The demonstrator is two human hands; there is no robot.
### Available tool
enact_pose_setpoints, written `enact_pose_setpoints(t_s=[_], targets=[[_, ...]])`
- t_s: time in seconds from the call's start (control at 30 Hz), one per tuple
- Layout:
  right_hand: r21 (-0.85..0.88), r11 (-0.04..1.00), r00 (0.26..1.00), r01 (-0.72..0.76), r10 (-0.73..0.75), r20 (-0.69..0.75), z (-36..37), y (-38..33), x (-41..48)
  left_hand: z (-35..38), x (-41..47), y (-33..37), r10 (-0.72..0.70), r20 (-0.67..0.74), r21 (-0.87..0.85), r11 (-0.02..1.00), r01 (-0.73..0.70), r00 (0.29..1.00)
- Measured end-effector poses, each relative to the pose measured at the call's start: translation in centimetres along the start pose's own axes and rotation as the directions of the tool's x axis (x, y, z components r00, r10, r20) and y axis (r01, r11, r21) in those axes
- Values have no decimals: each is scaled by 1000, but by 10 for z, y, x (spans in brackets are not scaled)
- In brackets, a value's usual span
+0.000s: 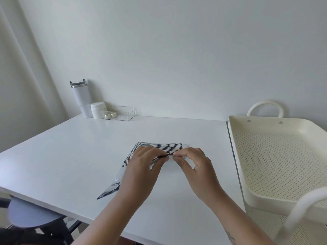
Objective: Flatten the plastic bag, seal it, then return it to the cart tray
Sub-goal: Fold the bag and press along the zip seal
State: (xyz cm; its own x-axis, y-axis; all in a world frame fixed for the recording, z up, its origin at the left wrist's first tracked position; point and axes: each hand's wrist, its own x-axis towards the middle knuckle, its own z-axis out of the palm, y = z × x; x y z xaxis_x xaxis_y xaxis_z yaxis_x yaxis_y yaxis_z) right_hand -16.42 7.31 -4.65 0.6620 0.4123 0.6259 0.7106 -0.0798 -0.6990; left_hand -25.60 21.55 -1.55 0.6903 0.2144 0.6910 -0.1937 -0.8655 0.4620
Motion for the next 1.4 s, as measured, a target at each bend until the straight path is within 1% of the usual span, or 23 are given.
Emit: enact_pose_setpoints(t_s=[0.17,0.27,0.37,0.5,0.57,0.73,0.87,0.97,1.07,1.13,1.27,1.4], targets=[[37,999,999,-3,1,43,-4,-5,6,5,2,3,39,52,41,998,-41,998],[31,999,997,8,-11,79,-7,-8,11,7,5,6,58,53,85,994,-62,997],[26,1000,993,11,-14,114,-8,-6,12,8,6,5,64,54,88,994,-68,997],[79,996,998,-33,29,61,-11,1,8,10,1,0,30,80,104,994,-39,996],[78,996,998,-38,33,58,-13,5,5,14,0,0,17,68,96,995,-23,998],[57,997,997,-52,48,59,-10,12,-8,29,1,4,44,37,156,986,-49,998],[-1,999,999,-46,45,-17,-9,20,-10,39,-4,4,71,64,179,980,-82,995],[-4,997,996,-75,75,-44,-11,27,-12,42,-10,-2,23,61,168,985,-33,998],[-5,993,992,-121,121,-40,-12,34,-15,47,-14,-6,-4,92,174,985,-12,996],[-35,993,993,-115,114,-35,-12,36,-17,52,-15,-5,14,115,209,977,-38,993],[-101,992,997,-71,73,12,-13,37,-23,62,-14,-4,25,116,272,961,-56,993],[-157,981,994,-113,113,-6,-15,42,-22,65,-21,-5,60,130,281,955,-94,990]])
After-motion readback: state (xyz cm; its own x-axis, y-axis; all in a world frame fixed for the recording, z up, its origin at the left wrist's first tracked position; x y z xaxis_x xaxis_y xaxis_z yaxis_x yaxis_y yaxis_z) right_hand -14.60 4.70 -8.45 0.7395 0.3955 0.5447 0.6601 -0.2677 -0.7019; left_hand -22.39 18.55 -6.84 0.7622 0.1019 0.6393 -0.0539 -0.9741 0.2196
